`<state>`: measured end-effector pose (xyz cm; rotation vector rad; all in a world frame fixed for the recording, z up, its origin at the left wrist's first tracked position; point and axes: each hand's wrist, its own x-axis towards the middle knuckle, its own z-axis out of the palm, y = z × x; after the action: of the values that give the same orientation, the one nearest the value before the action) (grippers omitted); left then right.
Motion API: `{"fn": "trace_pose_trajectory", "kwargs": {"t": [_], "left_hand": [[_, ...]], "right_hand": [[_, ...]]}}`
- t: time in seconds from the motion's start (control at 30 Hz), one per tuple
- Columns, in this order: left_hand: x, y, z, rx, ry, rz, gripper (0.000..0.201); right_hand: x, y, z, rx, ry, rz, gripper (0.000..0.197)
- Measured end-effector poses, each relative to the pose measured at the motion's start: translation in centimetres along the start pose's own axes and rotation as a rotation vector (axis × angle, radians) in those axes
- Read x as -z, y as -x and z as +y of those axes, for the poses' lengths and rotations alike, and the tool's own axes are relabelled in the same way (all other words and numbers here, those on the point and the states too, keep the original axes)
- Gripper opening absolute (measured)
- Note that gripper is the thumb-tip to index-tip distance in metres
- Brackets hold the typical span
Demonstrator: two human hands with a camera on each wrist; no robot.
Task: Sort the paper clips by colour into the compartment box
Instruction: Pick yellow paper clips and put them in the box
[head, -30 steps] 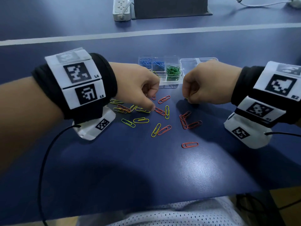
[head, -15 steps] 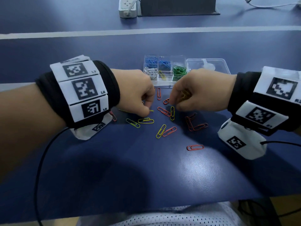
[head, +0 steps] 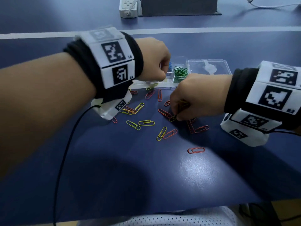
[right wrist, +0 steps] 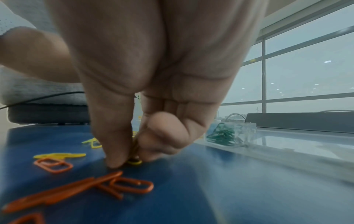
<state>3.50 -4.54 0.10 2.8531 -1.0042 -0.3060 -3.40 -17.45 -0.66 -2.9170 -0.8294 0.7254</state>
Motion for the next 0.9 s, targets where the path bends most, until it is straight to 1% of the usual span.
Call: {"fn": "trace_pose_trajectory", "kwargs": {"t": [0.1, 0.2, 0.33, 0.4, 0.5, 0.57, 0.63, 0.73, 0.8, 0.9], "left_hand": [[0.4, -1.4, 0.2, -0.015, -0.014, 0.048, 0.019], [0.7, -2.2, 0.5, -0.026, -0.004, 0.071, 0.018], [0.5, -2.6, 0.6, -0.036, 0.001, 0.019, 0.021], [0.6, -2.5, 0.6, -0.032, 0.016, 0.022, 0.022], [1.0, -2.0, 0.4, -0.023, 0.062, 0.058, 0.022], [1.2, -1.4, 0.0, -0.009, 0.156, 0.067, 0.022], [1.3, -1.0, -0.7, 0.002, 0.241, 0.086, 0.022], [1.2, -0.3, -1.7, 0.038, 0.247, 0.116, 0.012], [1.2, 0.3, -2.3, 0.075, 0.213, 0.09, 0.004], [0.7, 1.3, -3.1, 0.136, 0.14, -0.005, 0.013]], "right_hand": [[-0.1, -0.1, 0.0, -0.025, -0.003, -0.021, 0.017], [-0.2, -0.2, 0.2, -0.043, -0.029, -0.025, 0.013], [0.0, 0.0, 0.4, -0.044, -0.057, -0.012, 0.007], [0.5, 0.1, 0.6, -0.068, -0.076, 0.008, 0.006], [1.6, 0.1, 1.3, -0.153, -0.105, 0.074, 0.004], [2.5, -0.2, 1.9, -0.234, -0.127, 0.14, 0.002], [3.3, -0.8, 2.3, -0.319, -0.169, 0.198, 0.005], [4.2, -1.9, 2.3, -0.402, -0.192, 0.24, 0.009], [4.5, -2.9, 2.0, -0.414, -0.158, 0.256, 0.009], [5.0, -4.2, 1.5, -0.431, -0.118, 0.242, 0.012]]}}
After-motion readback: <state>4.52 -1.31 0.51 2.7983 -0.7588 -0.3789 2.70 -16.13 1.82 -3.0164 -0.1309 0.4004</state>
